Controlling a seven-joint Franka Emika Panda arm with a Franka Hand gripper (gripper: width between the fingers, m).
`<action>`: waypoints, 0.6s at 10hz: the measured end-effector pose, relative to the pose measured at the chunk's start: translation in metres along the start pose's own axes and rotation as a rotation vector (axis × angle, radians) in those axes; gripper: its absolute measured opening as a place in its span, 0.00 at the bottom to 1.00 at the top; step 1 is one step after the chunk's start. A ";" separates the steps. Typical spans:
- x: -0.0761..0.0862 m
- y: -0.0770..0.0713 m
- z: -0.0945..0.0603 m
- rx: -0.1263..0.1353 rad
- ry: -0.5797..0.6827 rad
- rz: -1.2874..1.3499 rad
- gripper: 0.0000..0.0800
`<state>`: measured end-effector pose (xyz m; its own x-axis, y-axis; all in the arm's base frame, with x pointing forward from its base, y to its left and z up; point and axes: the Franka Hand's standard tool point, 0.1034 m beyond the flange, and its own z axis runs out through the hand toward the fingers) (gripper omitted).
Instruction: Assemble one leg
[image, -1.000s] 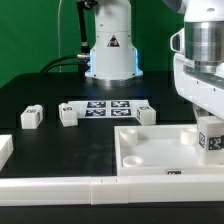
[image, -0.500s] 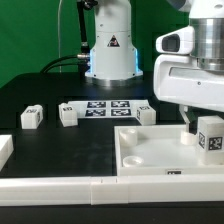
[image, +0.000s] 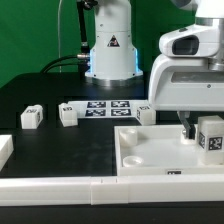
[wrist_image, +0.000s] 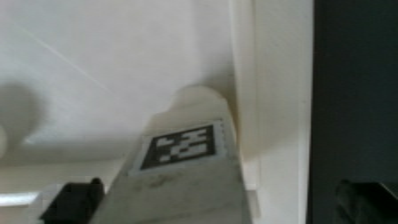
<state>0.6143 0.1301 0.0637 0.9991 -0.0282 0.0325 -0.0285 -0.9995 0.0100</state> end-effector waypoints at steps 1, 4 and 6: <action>0.000 0.000 0.000 0.001 0.001 -0.054 0.81; 0.001 0.004 0.000 -0.002 0.002 -0.040 0.47; 0.001 0.004 0.000 -0.002 0.002 -0.039 0.36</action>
Offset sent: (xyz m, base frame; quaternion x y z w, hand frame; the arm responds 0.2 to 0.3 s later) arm 0.0000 0.0000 0.0000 0.0000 0.0000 0.0000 1.0000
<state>0.6155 0.1258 0.0640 0.9993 0.0106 0.0345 0.0101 -0.9999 0.0134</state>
